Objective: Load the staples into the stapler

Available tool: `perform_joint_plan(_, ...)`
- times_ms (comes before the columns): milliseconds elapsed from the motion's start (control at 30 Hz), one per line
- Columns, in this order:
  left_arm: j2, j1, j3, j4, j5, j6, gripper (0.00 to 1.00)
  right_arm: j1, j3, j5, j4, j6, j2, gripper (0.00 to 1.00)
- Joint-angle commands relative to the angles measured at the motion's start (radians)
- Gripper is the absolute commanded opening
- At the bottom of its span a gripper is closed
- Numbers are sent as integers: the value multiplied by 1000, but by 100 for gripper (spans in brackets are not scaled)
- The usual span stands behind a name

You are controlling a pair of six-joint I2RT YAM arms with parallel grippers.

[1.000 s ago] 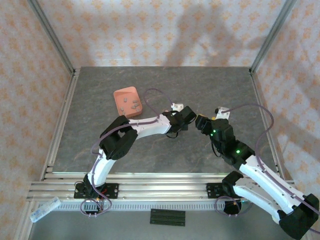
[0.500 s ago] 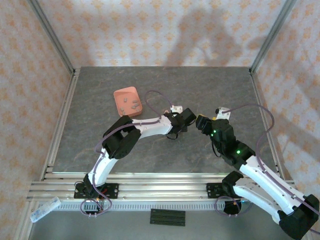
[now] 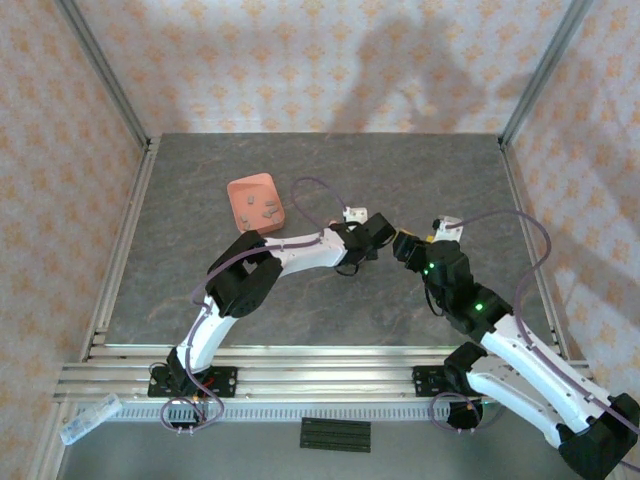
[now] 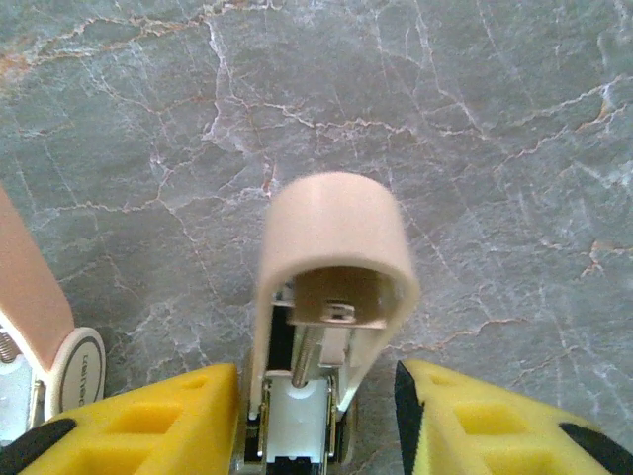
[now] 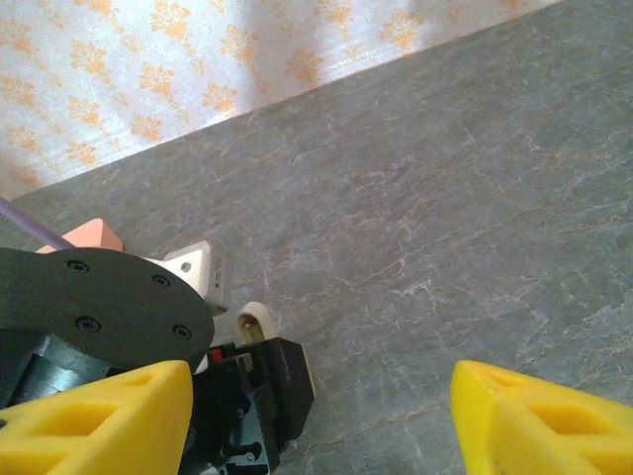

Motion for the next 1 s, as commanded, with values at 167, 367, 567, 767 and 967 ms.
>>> perform_joint_plan(167, -86, -7, 34, -110, -41, 34, 50, -4, -4, 29, -17, -9, -13, 69)
perform_joint_plan(367, -225, 22, 3, -179, -37, 88, 56, -4, -4, 20, -6, -7, -5, 69)
perform_joint_plan(567, -316, 125, -12, -277, 12, 178, 60, -3, 1, 9, 0, -2, 12, 70)
perform_joint_plan(767, -314, 256, -4, -382, 41, 281, 60, -4, 3, -1, 2, 5, 22, 70)
perform_joint_plan(967, -235, 362, 10, -413, 81, 375, 60, -3, 1, -7, 4, 7, 24, 70)
